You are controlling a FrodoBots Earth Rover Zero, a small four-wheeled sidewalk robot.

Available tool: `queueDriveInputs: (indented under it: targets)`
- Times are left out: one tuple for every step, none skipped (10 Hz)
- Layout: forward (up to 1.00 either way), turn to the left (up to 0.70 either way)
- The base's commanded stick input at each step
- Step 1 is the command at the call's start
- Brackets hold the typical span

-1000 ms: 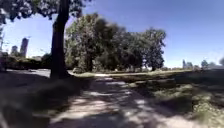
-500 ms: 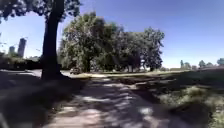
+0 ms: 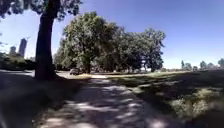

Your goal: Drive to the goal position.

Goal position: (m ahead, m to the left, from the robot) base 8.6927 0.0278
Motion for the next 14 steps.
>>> queueDriveInputs:
  targets:
    - [0.85, 0.12]
    - [0.85, 0.32]
    - [0.85, 0.25]
    - [0.85, 0.02]
    - [0.85, 0.02]
    - [0.85, 0.02]
    - [0.85, 0.02]
    - [0.85, 0.02]
    - [0.85, 0.02]
    - [0.85, 0.00]
    - [0.85, 0.00]
    - [0.85, 0.00]
    - [0.85, 0.00]
    - [0.85, 0.00]
